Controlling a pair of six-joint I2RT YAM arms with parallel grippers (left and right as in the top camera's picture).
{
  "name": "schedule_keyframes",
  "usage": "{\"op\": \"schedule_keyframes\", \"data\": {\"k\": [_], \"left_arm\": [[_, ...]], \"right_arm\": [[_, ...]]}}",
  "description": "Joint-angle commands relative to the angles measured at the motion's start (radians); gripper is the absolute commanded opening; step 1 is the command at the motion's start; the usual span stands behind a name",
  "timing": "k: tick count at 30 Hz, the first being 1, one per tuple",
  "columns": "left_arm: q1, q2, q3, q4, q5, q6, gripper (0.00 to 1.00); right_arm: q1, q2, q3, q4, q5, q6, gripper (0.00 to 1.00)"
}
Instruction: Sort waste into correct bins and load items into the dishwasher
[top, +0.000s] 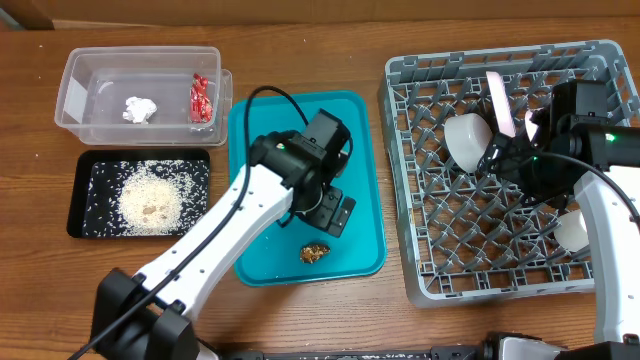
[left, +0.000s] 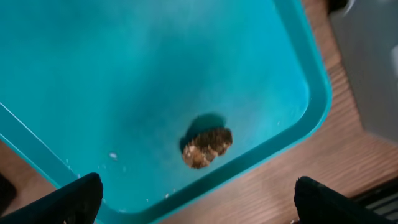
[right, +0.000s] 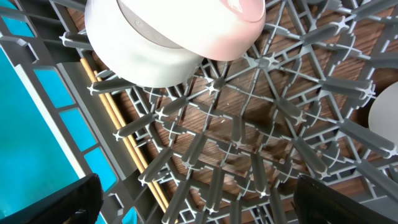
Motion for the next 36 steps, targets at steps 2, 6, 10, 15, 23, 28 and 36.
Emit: {"op": "schedule_keyframes", "data": {"k": [2,6,10,15,23,28,36], "left_arm": [[-0.023,0.034,0.019,-0.034,-0.005,0.021,1.0],[-0.032,0.035,0.019,-0.052,0.021,0.016,1.0],[-0.033,0.036,0.018,-0.028,-0.026,-0.011,1.0],[-0.032,0.036,0.018,0.036,-0.032,-0.012,1.0],[-0.032,0.036,0.018,0.062,-0.023,-0.002,1.0],[-0.034,0.039,0.018,0.05,-0.023,0.034,1.0],[-0.034,0.04,-0.122,0.097,-0.02,0.034,1.0]], "right_arm": [[-0.002,-0.002,-0.001,0.004,-0.005,0.003,1.0],[-0.002,-0.002,-0.001,0.004,-0.005,0.003,1.0],[-0.002,-0.002,-0.001,0.004,-0.005,0.003,1.0],[-0.002,-0.002,-0.001,0.004,-0.005,0.003,1.0],[-0.002,-0.002,-0.001,0.004,-0.005,0.003,1.0],[-0.002,-0.002,-0.001,0.004,-0.005,0.003,1.0],[-0.002,-0.002,-0.001,0.004,-0.005,0.003,1.0]]}}
